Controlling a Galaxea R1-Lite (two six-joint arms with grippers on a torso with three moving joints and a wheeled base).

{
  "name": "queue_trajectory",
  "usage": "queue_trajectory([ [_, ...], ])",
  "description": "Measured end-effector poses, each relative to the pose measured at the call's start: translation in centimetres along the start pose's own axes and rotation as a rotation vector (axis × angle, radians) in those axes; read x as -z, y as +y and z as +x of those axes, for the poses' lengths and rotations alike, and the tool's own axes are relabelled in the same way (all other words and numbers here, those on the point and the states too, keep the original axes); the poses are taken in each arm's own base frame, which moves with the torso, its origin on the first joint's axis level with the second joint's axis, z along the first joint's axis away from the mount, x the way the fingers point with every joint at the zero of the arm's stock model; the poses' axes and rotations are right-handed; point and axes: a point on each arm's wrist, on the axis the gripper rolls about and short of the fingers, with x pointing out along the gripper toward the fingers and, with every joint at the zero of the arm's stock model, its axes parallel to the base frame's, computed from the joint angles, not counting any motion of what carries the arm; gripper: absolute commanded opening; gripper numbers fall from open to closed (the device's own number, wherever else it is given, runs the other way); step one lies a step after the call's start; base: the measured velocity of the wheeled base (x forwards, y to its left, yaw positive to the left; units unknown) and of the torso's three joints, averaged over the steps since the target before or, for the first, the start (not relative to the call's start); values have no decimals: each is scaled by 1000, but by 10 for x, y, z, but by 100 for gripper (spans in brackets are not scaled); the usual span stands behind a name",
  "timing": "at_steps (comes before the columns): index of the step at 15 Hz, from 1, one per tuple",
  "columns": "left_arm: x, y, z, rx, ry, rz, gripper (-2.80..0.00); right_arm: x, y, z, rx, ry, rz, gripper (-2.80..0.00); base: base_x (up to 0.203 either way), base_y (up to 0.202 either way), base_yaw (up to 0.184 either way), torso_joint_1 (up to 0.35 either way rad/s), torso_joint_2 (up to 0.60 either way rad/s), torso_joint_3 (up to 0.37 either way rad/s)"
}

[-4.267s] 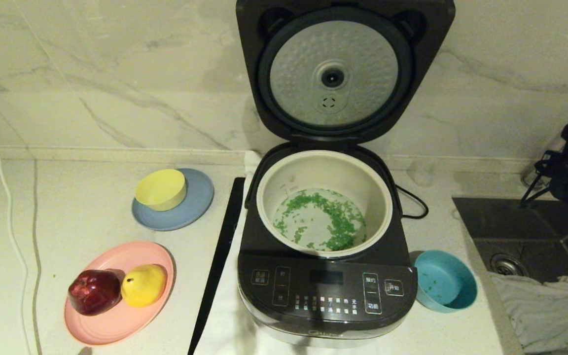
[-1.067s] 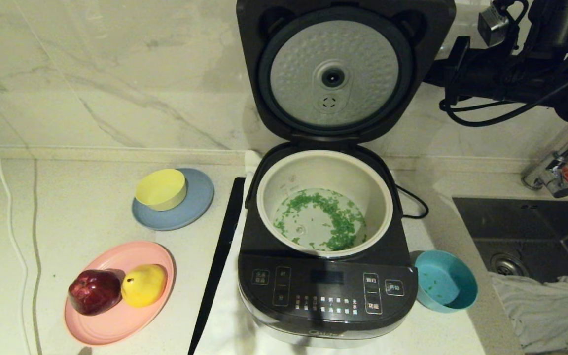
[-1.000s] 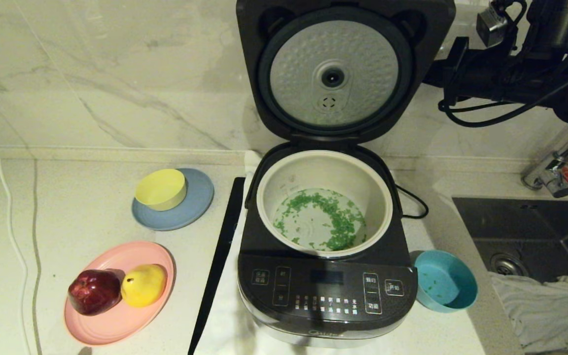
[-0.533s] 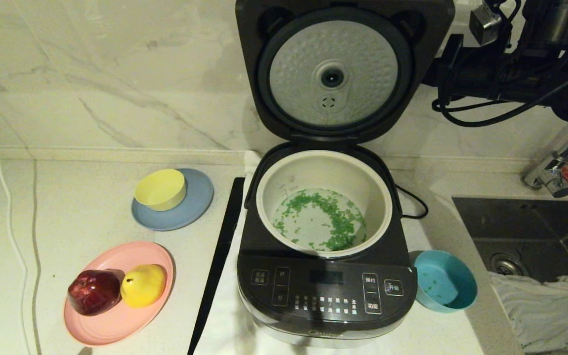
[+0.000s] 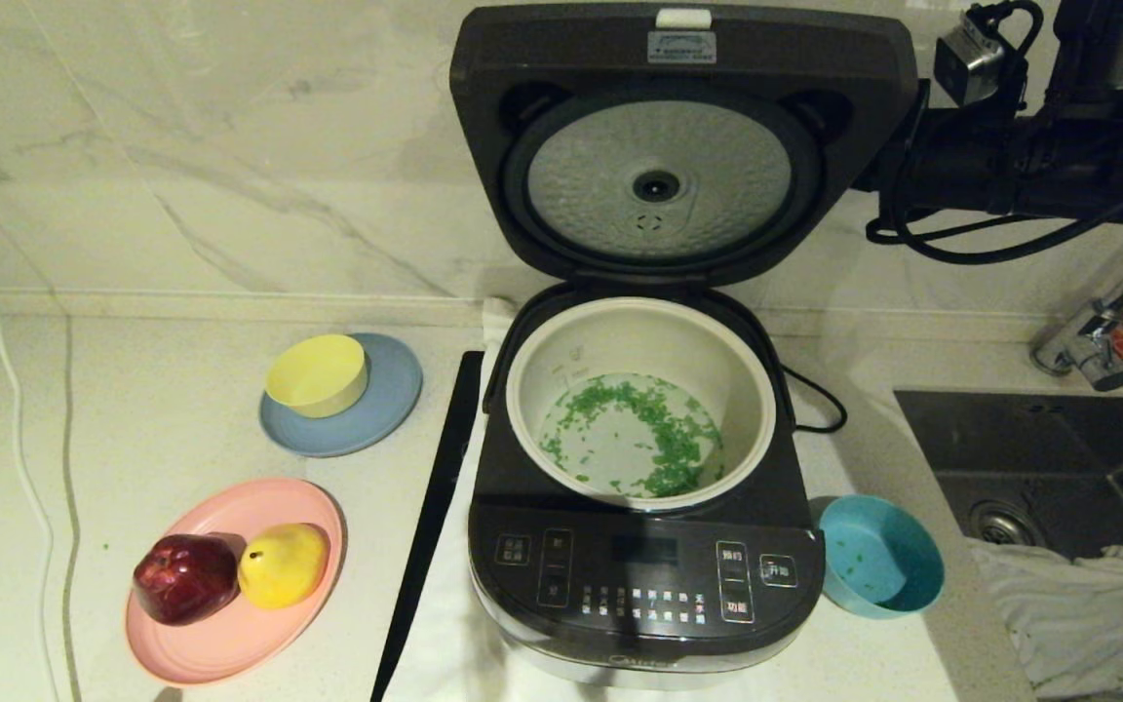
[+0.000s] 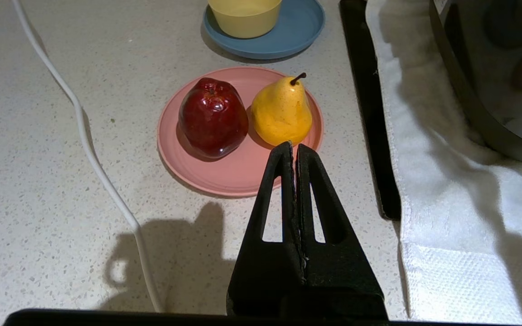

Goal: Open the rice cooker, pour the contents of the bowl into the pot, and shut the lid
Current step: Close the rice cooker

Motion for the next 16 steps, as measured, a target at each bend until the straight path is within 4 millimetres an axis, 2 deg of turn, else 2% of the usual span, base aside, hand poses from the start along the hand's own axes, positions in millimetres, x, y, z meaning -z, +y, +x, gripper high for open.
queue_trajectory([
  [11,0,0,0,-1,0,0,-280,68,1,-21,-4,210,119,-280,0,0,0,0,0,0],
  [16,0,0,0,-1,1,0,-280,103,-9,-29,29,297,135,-280,0,0,0,0,0,0],
])
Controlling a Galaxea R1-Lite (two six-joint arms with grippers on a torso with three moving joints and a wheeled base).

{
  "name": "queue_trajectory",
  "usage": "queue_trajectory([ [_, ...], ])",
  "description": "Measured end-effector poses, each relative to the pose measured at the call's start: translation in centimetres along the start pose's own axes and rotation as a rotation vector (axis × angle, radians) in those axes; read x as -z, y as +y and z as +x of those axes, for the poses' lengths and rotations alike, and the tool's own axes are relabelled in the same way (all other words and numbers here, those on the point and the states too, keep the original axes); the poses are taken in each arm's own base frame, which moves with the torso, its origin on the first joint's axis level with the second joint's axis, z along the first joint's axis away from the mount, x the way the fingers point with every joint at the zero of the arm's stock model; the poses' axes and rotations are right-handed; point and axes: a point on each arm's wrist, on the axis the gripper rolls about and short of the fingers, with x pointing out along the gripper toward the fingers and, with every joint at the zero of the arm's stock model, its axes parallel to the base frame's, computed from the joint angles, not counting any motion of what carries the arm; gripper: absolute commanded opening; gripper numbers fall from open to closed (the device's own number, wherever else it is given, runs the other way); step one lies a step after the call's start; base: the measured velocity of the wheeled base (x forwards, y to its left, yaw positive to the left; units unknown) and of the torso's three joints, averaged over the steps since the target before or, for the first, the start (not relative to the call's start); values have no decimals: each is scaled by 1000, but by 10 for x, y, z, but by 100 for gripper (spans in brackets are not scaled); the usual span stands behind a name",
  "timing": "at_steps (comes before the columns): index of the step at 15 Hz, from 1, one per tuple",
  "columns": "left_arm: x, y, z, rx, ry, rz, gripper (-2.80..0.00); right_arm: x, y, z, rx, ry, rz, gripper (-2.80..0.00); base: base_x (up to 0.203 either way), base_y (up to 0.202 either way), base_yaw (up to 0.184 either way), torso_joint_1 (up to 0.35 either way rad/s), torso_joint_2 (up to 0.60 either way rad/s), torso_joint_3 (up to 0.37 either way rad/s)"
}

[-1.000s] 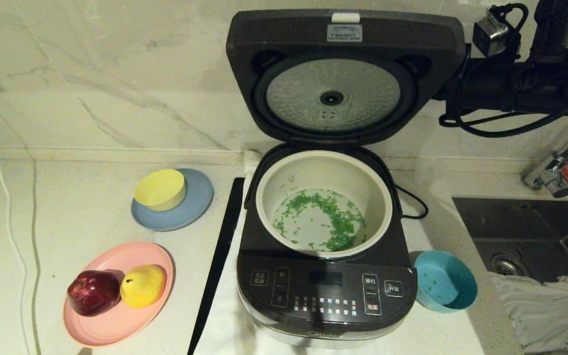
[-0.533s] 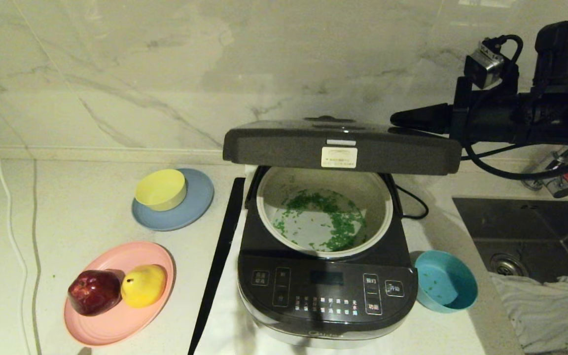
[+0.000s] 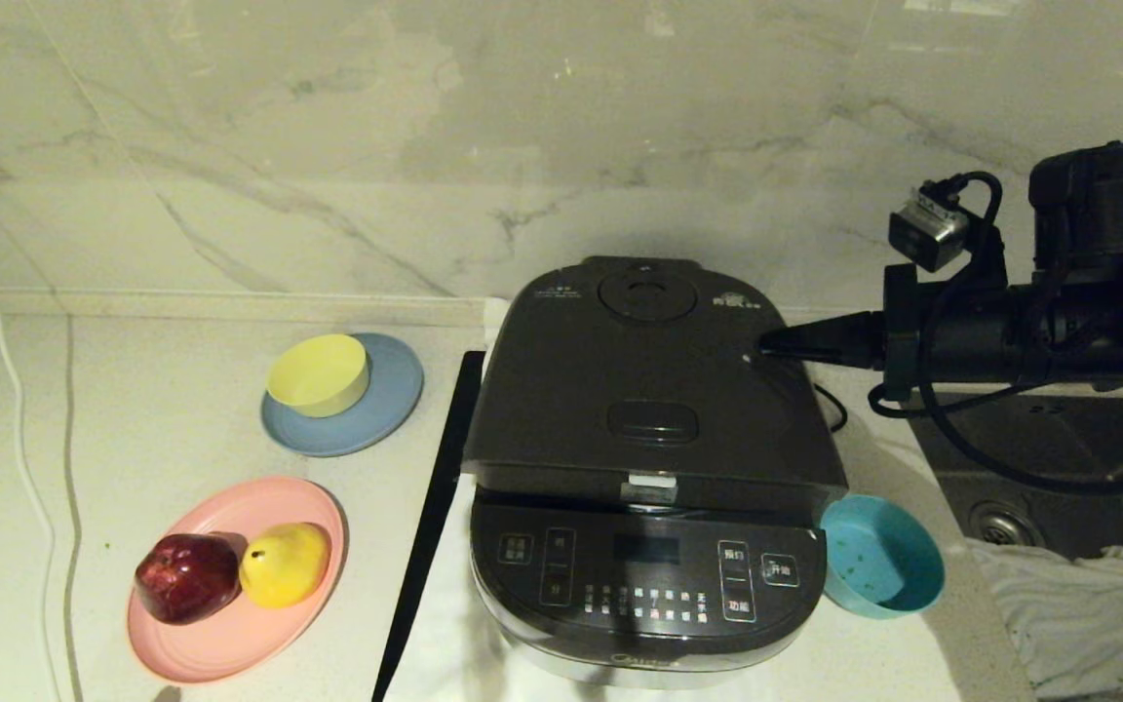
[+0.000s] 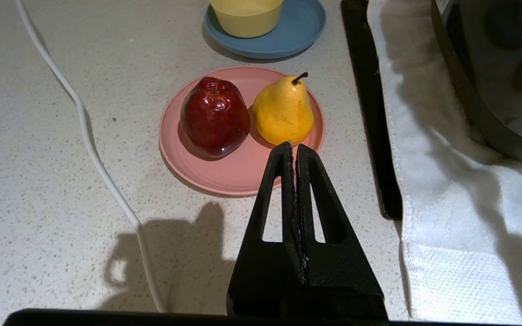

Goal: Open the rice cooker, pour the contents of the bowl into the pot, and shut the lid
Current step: Close the rice cooker

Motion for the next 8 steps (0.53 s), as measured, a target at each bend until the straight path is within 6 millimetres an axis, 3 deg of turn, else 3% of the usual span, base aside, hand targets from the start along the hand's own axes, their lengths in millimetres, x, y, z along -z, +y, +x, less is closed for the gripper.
queue_trajectory([
  [8,0,0,0,0,-1,1,-280,32,-13,14,18,104,42,-280,0,0,0,0,0,0],
])
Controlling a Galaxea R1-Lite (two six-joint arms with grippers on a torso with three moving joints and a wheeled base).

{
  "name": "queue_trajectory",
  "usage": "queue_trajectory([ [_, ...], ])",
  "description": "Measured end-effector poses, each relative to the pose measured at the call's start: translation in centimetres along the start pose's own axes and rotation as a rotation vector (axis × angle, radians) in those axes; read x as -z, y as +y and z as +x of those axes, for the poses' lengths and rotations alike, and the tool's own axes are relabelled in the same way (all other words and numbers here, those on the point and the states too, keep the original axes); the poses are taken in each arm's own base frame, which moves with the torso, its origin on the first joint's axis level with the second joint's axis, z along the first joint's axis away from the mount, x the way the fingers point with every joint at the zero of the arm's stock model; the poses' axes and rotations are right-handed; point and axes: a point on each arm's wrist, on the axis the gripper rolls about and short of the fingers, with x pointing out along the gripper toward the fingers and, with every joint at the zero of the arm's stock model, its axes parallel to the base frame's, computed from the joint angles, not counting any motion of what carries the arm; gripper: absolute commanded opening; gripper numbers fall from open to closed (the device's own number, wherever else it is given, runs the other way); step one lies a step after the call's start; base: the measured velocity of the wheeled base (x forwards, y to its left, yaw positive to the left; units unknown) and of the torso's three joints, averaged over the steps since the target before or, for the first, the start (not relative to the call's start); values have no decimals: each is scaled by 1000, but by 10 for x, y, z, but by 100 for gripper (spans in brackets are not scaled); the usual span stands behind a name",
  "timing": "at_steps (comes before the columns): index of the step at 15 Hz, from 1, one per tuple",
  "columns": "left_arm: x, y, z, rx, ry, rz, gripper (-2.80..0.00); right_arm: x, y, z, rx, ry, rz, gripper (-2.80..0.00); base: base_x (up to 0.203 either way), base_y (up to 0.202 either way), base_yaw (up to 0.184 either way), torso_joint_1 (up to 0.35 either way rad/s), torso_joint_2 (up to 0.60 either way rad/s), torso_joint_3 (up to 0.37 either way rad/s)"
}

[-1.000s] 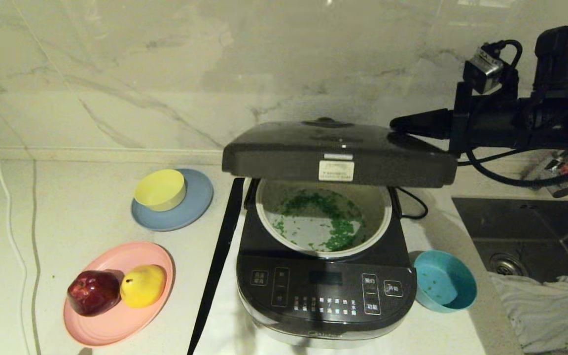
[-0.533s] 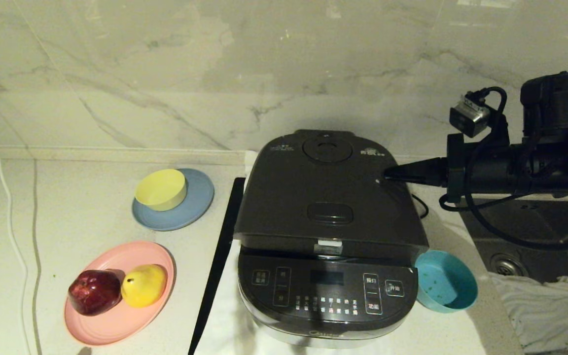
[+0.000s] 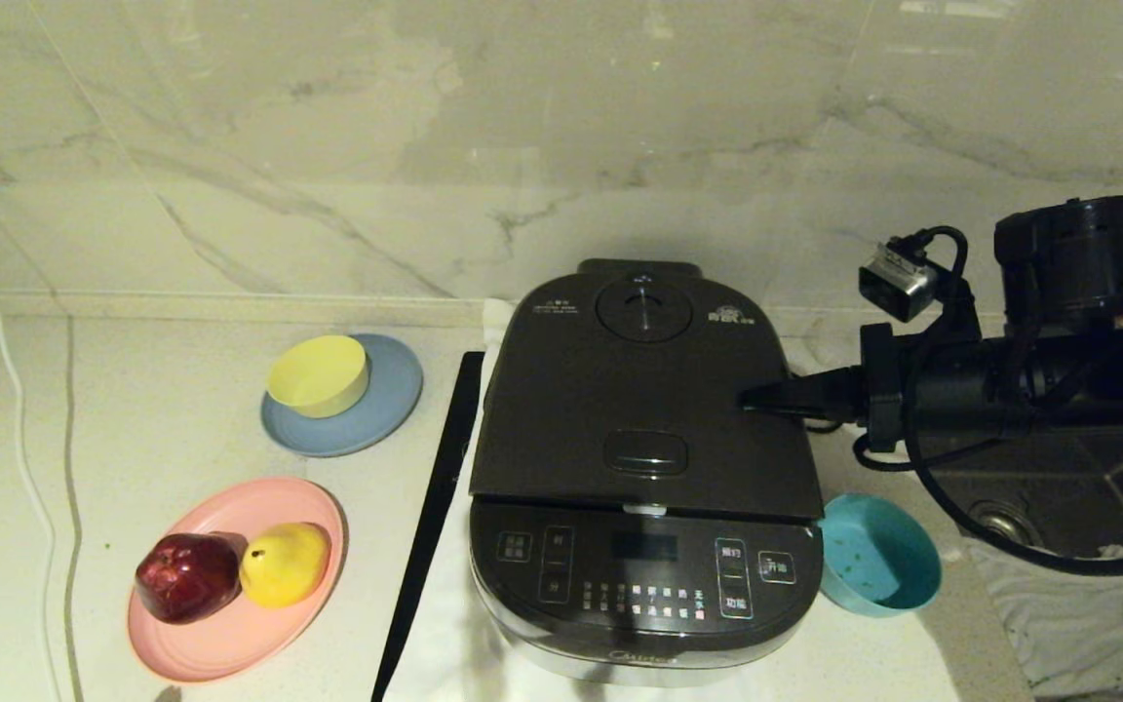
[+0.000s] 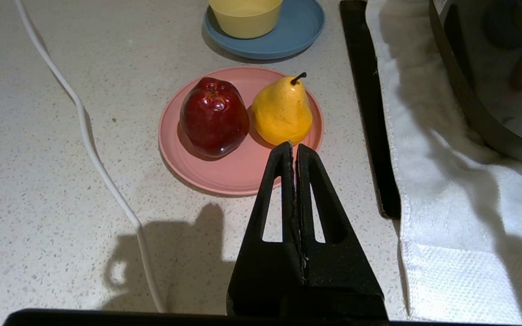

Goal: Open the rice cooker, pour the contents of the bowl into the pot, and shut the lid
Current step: Close the rice cooker

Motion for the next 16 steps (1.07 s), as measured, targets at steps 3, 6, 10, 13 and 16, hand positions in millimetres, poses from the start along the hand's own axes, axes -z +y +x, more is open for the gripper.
queue_trajectory([
  [3,0,0,0,0,0,0,-280,5,-9,6,10,25,28,-280,0,0,0,0,0,0],
  [6,0,0,0,0,0,0,-280,7,-16,11,12,24,31,-280,0,0,0,0,0,0],
  [10,0,0,0,1,0,-1,-280,9,-8,3,9,6,17,-280,0,0,0,0,0,0],
  [13,0,0,0,0,0,-1,-280,6,9,-13,-3,-40,-23,-280,0,0,0,0,0,0],
  [16,0,0,0,0,0,0,-280,3,27,-28,-33,-87,-78,-280,0,0,0,0,0,0],
])
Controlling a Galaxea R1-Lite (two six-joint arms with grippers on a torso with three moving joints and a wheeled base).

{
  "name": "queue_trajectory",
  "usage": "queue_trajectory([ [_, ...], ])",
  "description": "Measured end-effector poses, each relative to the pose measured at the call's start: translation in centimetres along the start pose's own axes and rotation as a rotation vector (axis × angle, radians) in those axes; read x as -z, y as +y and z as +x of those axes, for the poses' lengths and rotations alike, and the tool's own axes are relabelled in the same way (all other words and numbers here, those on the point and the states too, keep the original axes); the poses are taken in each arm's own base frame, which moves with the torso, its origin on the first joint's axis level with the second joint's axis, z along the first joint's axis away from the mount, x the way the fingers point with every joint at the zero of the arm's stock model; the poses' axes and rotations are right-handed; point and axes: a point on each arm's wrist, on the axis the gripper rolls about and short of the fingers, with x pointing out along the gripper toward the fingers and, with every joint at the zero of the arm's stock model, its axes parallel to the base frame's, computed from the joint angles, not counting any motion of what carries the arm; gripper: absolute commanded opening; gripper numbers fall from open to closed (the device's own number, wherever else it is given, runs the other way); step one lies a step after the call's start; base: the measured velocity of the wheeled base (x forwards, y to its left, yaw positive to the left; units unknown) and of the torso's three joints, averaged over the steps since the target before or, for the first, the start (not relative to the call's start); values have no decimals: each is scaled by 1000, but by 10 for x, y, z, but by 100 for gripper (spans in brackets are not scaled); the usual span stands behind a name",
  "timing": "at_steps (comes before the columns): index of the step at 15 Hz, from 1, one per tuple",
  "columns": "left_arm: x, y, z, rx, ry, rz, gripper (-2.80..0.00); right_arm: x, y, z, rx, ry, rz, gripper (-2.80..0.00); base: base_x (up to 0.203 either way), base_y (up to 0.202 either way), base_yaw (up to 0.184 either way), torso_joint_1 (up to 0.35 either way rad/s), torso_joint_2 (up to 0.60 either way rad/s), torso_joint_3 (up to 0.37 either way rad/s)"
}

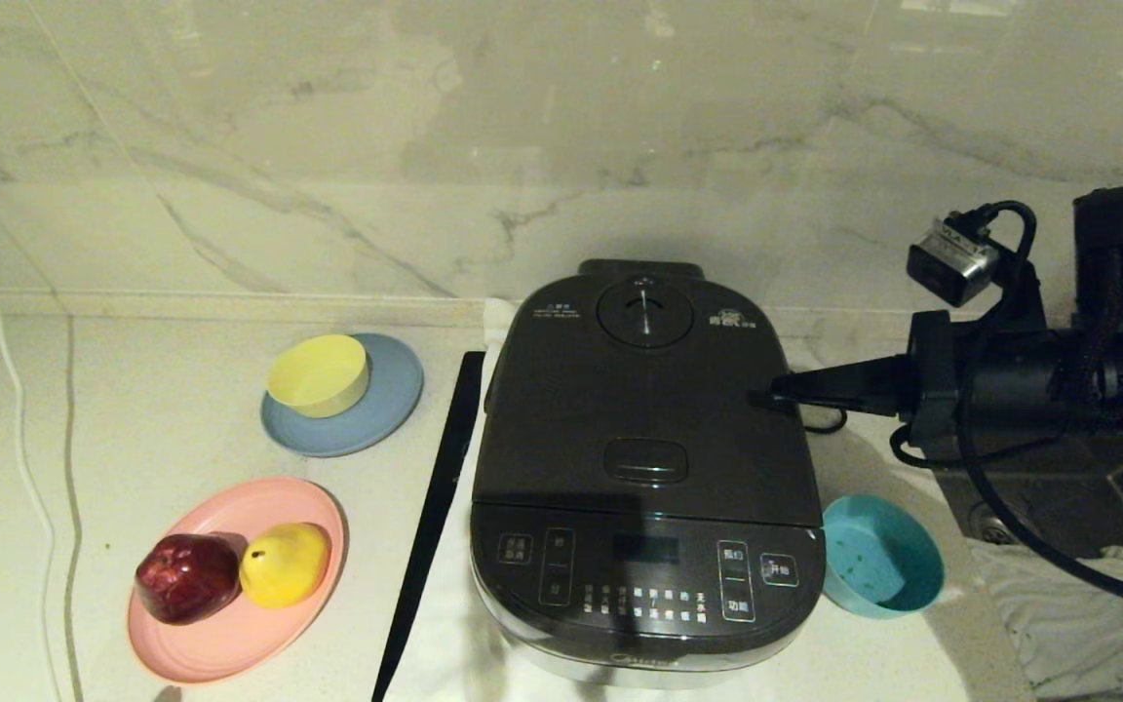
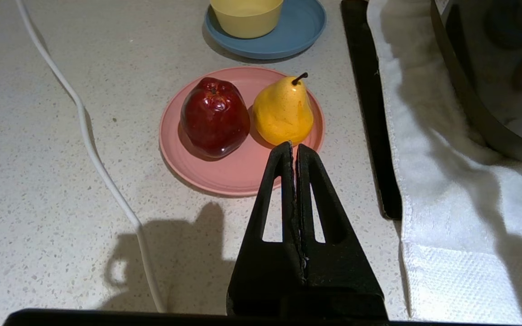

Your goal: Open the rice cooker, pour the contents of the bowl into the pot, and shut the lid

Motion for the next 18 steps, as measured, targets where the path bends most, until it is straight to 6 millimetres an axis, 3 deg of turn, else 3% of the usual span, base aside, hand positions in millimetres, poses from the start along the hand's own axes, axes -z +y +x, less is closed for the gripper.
queue_trajectory([
  [3,0,0,0,0,0,0,-280,-4,18,-13,11,-47,-30,-280,0,0,0,0,0,0],
  [7,0,0,0,0,0,0,-280,-13,55,-26,157,-83,-36,-280,0,0,0,0,0,0],
  [11,0,0,0,0,0,0,-280,16,92,-25,272,105,-49,-280,0,0,0,0,0,0],
  [18,0,0,0,0,0,0,-280,60,85,-16,285,299,-31,-280,0,0,0,0,0,0],
])
